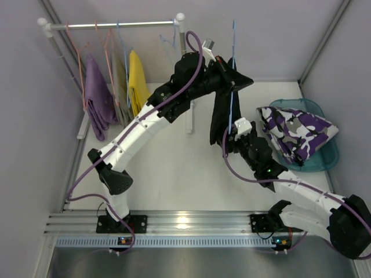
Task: Remove the trousers from the hanger
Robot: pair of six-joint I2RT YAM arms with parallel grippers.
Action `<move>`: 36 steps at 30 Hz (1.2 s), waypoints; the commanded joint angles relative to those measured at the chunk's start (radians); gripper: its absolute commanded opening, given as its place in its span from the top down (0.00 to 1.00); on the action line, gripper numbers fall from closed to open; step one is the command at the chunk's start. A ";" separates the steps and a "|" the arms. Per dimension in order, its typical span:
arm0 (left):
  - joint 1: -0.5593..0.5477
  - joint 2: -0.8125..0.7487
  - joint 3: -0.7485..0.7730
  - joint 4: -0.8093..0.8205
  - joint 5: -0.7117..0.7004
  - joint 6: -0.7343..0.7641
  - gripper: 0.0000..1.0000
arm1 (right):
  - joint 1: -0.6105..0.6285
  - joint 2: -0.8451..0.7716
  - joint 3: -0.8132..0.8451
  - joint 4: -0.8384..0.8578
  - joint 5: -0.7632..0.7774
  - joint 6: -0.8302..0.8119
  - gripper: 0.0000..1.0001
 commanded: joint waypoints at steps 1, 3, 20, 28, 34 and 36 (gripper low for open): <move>-0.012 -0.023 0.058 0.127 0.031 -0.043 1.00 | -0.009 0.044 0.073 0.131 0.091 0.005 0.01; -0.014 -0.028 0.044 0.127 0.045 -0.055 1.00 | -0.014 0.074 0.106 0.128 0.085 -0.011 0.00; -0.006 -0.083 -0.062 0.098 0.045 -0.034 1.00 | -0.123 -0.049 0.247 -0.011 -0.153 0.003 1.00; 0.045 -0.104 -0.212 0.076 0.022 0.081 1.00 | -0.181 -0.195 0.392 -0.220 -0.197 0.069 1.00; 0.065 -0.092 -0.273 0.046 0.011 0.161 1.00 | -0.252 -0.255 0.478 -0.310 -0.234 0.114 1.00; 0.080 -0.086 -0.284 0.043 0.011 0.173 1.00 | -0.263 -0.278 0.499 -0.331 -0.253 0.109 1.00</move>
